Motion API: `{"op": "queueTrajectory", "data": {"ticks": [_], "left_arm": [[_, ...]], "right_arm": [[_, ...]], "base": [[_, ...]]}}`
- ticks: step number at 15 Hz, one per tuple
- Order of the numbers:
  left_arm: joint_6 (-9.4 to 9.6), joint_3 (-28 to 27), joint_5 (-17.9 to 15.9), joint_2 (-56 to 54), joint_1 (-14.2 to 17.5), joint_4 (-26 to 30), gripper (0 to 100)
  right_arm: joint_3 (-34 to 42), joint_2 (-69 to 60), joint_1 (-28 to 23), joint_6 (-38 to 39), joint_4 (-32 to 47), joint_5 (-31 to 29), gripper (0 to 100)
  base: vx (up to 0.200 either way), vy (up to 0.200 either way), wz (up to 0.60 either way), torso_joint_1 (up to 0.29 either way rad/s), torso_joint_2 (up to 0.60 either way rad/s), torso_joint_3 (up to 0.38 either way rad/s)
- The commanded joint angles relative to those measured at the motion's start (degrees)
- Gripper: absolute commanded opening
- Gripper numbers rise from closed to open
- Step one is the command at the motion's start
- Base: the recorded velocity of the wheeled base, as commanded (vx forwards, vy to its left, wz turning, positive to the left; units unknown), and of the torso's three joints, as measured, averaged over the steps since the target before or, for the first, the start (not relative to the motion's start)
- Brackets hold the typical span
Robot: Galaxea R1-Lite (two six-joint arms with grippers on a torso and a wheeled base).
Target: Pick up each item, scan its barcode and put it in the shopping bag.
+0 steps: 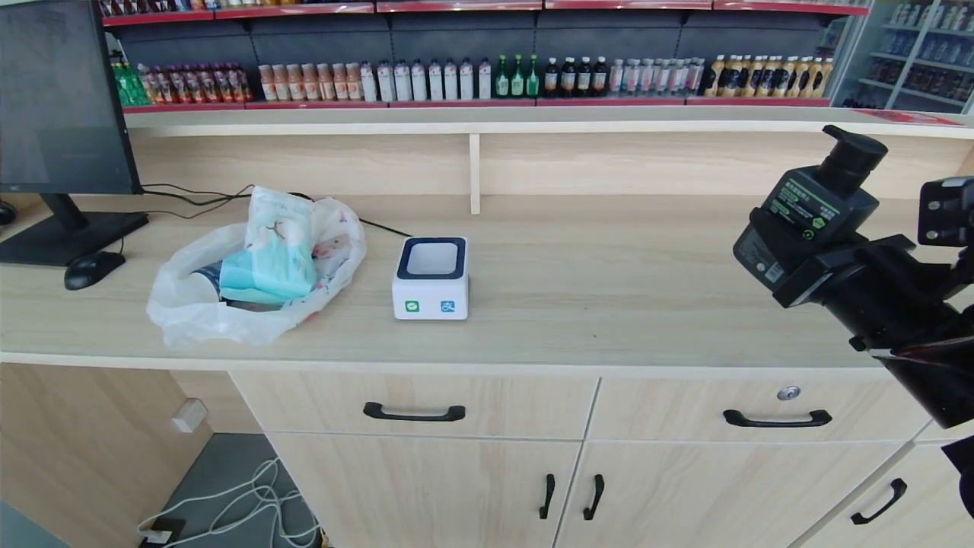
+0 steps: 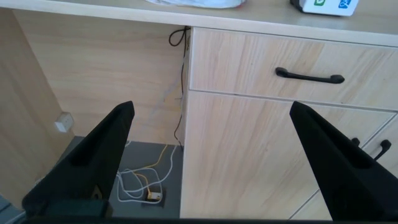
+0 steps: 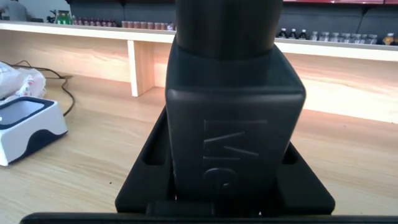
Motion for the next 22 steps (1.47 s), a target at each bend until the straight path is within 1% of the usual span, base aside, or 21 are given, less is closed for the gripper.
{"op": "queueTrajectory", "data": {"ticks": [1,3,7,12,14,15,16,17,18,19,21,22], "left_arm": [[-0.04,0.00,0.02,-0.02,0.01,0.01,100],[-0.39,-0.09,0.02,-0.02,0.01,-0.07,100],[-0.39,0.00,0.02,-0.02,0.01,-0.07,100],[-0.31,0.00,0.02,-0.02,0.01,-0.07,100],[-0.39,0.00,0.02,-0.02,0.01,-0.07,100],[-0.39,0.00,0.02,-0.02,0.01,-0.07,100],[-0.31,0.00,0.02,-0.02,0.01,-0.07,100],[-0.22,0.00,0.02,-0.02,0.01,-0.07,100],[-0.13,0.00,0.02,-0.02,0.01,-0.07,100],[-0.13,0.00,0.02,-0.02,0.01,-0.07,100],[-0.04,0.00,-0.06,-0.02,0.01,-0.16,100],[-0.04,0.00,0.02,-0.02,0.01,-0.16,100]], "right_arm": [[-0.27,0.52,0.00,-0.08,-0.03,0.02,0],[0.26,-0.18,0.00,0.00,-0.03,0.02,0],[1.31,-2.11,-0.17,0.00,-0.03,0.02,0],[0.35,-1.50,-0.17,0.00,-0.03,0.02,0],[-2.11,-1.67,-0.17,-1.14,-0.03,0.10,0],[-4.66,-0.80,0.18,-3.25,-0.03,0.81,0],[-8.18,1.23,0.71,-5.80,-0.03,2.83,0],[-13.10,4.30,2.20,-8.00,0.05,6.52,0],[-16.18,6.85,2.20,-9.75,0.05,8.01,0],[-18.37,9.14,2.20,-12.39,0.05,9.77,0],[-18.72,11.86,2.20,-16.52,-0.03,15.40,0],[-19.16,13.18,2.20,-19.77,0.05,20.32,0]], "base": [[0.000,0.200,0.00,0.007,0.01,0.002],[0.000,0.200,0.00,0.000,0.01,0.007],[0.000,0.200,0.00,0.005,0.00,0.004],[0.000,0.200,0.00,0.002,0.01,0.004],[0.000,0.200,0.00,0.000,0.00,0.000],[0.000,0.200,0.00,-0.002,0.00,0.002],[0.000,0.200,0.00,0.002,0.00,0.002],[0.000,0.200,0.00,-0.002,0.00,0.002],[0.000,0.200,0.00,0.002,0.00,0.002],[0.000,0.000,0.00,0.000,0.00,0.000],[0.000,0.000,0.00,0.000,0.00,0.000],[0.000,0.000,0.00,0.000,0.00,0.000]]}}
